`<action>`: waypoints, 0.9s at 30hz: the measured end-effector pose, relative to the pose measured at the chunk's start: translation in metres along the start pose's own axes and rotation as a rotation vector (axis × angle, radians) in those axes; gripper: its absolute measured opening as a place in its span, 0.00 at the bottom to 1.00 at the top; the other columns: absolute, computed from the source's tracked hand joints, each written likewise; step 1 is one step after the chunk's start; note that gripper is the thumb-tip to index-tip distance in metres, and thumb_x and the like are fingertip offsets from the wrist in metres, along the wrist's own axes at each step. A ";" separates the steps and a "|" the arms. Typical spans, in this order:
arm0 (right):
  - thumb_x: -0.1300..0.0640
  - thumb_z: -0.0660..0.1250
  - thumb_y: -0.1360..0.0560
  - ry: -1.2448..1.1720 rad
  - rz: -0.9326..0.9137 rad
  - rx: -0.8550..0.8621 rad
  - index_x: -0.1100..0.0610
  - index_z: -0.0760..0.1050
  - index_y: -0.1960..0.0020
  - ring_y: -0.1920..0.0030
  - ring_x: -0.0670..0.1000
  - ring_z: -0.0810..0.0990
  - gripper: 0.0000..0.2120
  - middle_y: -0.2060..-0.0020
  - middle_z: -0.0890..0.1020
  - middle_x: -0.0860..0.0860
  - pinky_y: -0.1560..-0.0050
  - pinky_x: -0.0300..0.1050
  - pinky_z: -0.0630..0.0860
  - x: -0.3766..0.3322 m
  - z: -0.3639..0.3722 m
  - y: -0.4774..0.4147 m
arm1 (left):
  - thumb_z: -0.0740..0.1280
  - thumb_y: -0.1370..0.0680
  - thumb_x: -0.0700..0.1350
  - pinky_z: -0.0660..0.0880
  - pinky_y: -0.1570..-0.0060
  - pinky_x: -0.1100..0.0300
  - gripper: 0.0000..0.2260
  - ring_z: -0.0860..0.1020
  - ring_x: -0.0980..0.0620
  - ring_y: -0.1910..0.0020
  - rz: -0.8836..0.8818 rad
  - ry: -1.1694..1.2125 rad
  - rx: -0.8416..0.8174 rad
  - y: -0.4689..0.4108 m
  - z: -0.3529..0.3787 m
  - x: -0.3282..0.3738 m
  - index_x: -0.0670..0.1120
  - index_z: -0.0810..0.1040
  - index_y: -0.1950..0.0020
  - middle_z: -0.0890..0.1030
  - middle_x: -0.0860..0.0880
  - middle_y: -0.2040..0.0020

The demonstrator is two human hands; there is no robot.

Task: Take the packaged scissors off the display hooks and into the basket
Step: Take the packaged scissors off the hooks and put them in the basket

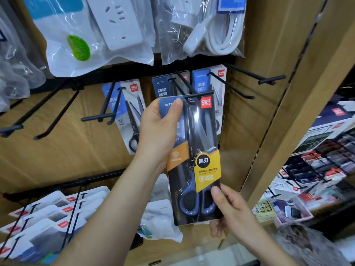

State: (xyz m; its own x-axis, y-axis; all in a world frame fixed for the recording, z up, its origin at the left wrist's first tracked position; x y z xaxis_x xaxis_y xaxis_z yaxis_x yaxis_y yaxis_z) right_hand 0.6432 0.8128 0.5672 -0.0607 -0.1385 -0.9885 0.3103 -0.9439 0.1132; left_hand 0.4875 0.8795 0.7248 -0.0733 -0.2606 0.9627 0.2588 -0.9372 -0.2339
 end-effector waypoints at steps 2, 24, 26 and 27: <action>0.45 0.59 0.25 -0.017 0.001 0.036 0.59 0.76 0.50 0.78 0.54 0.75 0.18 0.72 0.79 0.54 0.78 0.39 0.70 0.003 -0.002 -0.002 | 0.63 0.17 0.44 0.80 0.45 0.41 0.04 0.83 0.42 0.47 -0.004 -0.041 -0.065 0.000 0.004 -0.003 0.51 0.77 0.48 0.83 0.40 0.46; 0.63 0.61 0.18 -0.228 0.011 0.378 0.62 0.80 0.49 0.73 0.48 0.79 0.09 0.66 0.82 0.55 0.69 0.39 0.79 0.010 -0.022 -0.080 | 0.71 0.22 0.45 0.75 0.69 0.62 0.05 0.78 0.54 0.70 -0.112 -0.457 0.053 -0.037 -0.053 -0.087 0.48 0.80 0.58 0.80 0.52 0.69; 0.63 0.62 0.18 -0.197 0.019 0.390 0.64 0.80 0.46 0.73 0.47 0.77 0.09 0.69 0.80 0.54 0.69 0.39 0.77 0.015 -0.026 -0.090 | 0.69 0.21 0.45 0.74 0.69 0.63 0.06 0.77 0.55 0.70 -0.048 -0.467 0.092 -0.054 -0.053 -0.072 0.49 0.80 0.58 0.80 0.53 0.68; 0.63 0.62 0.18 -0.182 0.025 0.397 0.64 0.80 0.45 0.73 0.46 0.75 0.09 0.69 0.80 0.54 0.68 0.38 0.76 0.017 -0.028 -0.095 | 0.69 0.21 0.46 0.75 0.67 0.61 0.06 0.78 0.54 0.68 0.003 -0.487 0.107 -0.064 -0.052 -0.063 0.49 0.80 0.58 0.80 0.53 0.67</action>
State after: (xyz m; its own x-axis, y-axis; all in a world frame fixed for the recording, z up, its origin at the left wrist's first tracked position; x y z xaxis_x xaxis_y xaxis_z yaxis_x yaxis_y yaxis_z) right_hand 0.6388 0.9083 0.5367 -0.2346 -0.1800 -0.9553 -0.0726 -0.9767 0.2019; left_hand 0.4256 0.9434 0.6718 0.3792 -0.1011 0.9198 0.3579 -0.9006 -0.2465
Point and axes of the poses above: each hand's wrist, its own y-axis away from the middle knuckle, its own z-axis out of the palm, x = y × z, the point moved 8 cm from there along -y, towards the middle knuckle
